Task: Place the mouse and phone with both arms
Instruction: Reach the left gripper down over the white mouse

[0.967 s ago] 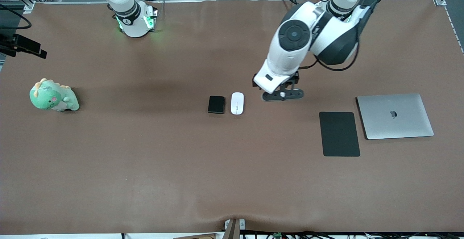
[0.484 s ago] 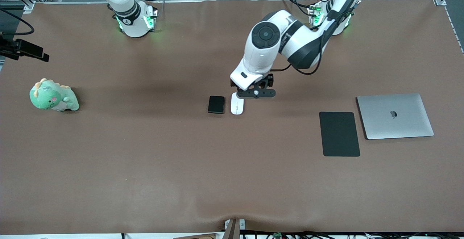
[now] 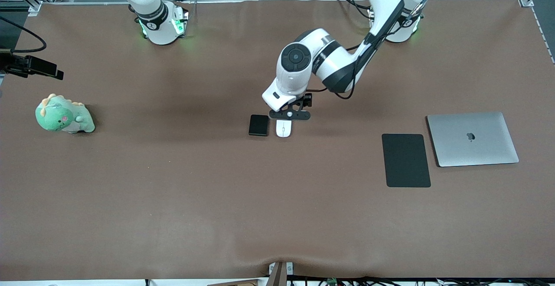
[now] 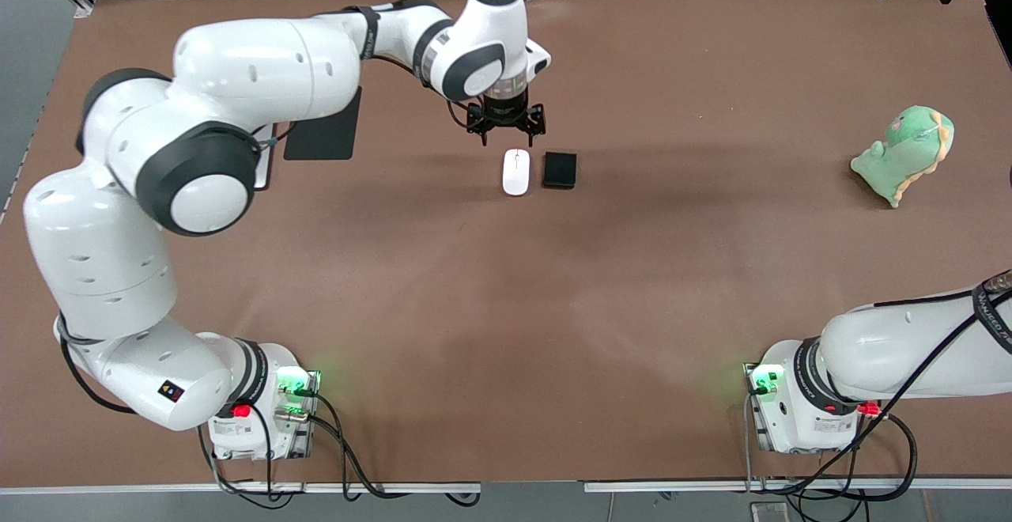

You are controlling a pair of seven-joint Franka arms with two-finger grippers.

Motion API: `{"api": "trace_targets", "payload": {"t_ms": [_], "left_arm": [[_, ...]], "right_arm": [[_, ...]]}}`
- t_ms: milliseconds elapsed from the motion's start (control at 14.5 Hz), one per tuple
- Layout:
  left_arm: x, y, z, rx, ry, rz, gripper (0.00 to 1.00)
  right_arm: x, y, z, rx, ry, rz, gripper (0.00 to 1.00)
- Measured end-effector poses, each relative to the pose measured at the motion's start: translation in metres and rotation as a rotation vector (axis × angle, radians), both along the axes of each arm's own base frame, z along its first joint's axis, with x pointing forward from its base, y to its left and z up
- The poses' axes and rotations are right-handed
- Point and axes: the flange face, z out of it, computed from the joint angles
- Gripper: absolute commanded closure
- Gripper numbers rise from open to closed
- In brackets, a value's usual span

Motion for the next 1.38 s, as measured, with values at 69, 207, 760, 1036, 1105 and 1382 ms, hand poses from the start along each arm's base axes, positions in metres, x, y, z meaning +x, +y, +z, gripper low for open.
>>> {"api": "trace_targets", "payload": {"t_ms": [69,207,760,1036,1105,1382], "left_arm": [[0.000,-0.004,-0.011,0.024,-0.015,0.000,0.00],[-0.002,-0.014,-0.029,0.057,-0.035,-0.003,0.00],[-0.001,-0.024,-0.067,0.046,-0.033,0.021,0.00],[-0.004,-0.024,-0.084,0.056,-0.016,0.020,0.00],[-0.004,-0.026,-0.089,0.045,-0.020,0.021,0.00],[-0.005,-0.028,-0.104,0.028,-0.019,0.026,0.00]], "right_arm": [[0.001,0.000,-0.001,0.000,0.002,0.000,0.00],[0.003,0.001,-0.005,0.001,0.009,0.002,0.00],[0.012,0.005,-0.020,0.009,0.032,0.009,0.00],[0.023,0.008,-0.044,0.014,0.072,0.014,0.00],[0.024,0.008,-0.046,0.015,0.075,0.015,0.00],[0.033,0.021,-0.066,0.018,0.112,0.039,0.00]]}}
